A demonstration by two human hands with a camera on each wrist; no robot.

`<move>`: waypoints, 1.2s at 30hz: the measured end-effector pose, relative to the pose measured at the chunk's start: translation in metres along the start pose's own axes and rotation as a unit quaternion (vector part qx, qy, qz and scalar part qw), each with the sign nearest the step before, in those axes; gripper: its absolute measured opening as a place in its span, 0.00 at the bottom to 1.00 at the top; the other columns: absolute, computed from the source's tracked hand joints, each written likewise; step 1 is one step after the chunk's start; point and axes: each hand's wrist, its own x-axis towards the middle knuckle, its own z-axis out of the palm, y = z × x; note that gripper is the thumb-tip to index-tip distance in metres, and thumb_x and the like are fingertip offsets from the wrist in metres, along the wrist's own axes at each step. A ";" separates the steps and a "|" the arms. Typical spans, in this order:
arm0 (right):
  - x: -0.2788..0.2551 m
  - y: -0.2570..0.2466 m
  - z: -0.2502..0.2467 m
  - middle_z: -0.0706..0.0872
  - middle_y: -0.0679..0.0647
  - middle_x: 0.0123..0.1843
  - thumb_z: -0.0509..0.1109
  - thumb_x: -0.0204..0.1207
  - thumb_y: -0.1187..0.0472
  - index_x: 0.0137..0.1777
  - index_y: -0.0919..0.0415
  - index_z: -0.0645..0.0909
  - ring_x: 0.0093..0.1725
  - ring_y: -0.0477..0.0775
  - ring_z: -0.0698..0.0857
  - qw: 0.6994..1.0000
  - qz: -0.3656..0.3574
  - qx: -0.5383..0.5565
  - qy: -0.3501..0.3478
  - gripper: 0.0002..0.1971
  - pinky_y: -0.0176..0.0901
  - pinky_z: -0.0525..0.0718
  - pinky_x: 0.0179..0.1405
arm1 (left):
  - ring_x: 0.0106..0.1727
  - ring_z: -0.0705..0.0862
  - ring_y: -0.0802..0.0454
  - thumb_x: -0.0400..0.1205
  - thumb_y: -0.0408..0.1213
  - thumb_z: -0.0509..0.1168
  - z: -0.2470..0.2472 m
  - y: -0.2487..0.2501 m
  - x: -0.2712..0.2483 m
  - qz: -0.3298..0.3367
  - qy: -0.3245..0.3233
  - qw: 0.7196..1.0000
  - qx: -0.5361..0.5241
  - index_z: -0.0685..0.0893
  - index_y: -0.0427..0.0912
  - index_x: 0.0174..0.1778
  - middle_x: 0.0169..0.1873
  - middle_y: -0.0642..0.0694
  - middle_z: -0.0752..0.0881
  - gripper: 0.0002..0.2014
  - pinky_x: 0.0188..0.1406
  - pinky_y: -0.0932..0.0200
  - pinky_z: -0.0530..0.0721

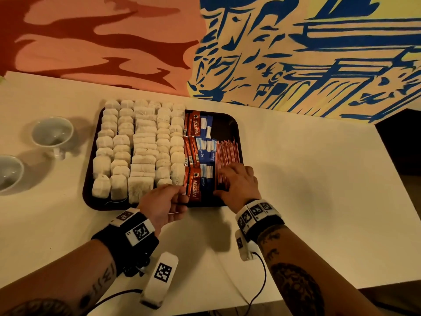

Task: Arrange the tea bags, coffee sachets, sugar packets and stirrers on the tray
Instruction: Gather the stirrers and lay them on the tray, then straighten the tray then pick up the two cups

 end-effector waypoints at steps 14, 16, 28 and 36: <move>0.021 -0.009 -0.001 0.69 0.51 0.75 0.66 0.80 0.39 0.74 0.44 0.77 0.76 0.60 0.62 0.993 -0.015 -0.111 -0.048 0.24 0.62 0.66 0.77 | 0.32 0.83 0.48 0.87 0.38 0.61 -0.001 -0.005 -0.004 0.011 0.014 1.000 -0.002 0.84 0.40 0.54 0.35 0.43 0.88 0.08 0.37 0.55 0.83; 0.017 -0.008 -0.005 0.70 0.49 0.75 0.67 0.80 0.41 0.74 0.43 0.76 0.76 0.59 0.63 0.996 -0.017 -0.086 -0.032 0.23 0.61 0.66 0.77 | 0.33 0.83 0.48 0.87 0.38 0.61 -0.005 -0.003 -0.006 0.024 0.023 0.999 0.000 0.85 0.40 0.54 0.36 0.43 0.88 0.08 0.37 0.54 0.83; -0.044 0.035 0.029 0.36 0.40 0.88 0.69 0.78 0.38 0.88 0.46 0.36 0.88 0.49 0.37 0.992 0.064 0.097 -0.055 0.51 0.52 0.45 0.87 | 0.61 0.80 0.37 0.75 0.34 0.74 -0.128 0.022 -0.020 0.210 0.276 0.827 0.442 0.84 0.45 0.64 0.62 0.37 0.83 0.20 0.65 0.42 0.75; -0.043 0.050 0.039 0.37 0.42 0.89 0.66 0.84 0.46 0.88 0.48 0.36 0.88 0.47 0.52 0.985 0.076 0.140 -0.066 0.46 0.40 0.56 0.82 | 0.61 0.82 0.36 0.61 0.46 0.79 -0.149 -0.001 -0.005 0.159 0.243 0.834 0.470 0.77 0.52 0.66 0.59 0.41 0.83 0.36 0.61 0.38 0.83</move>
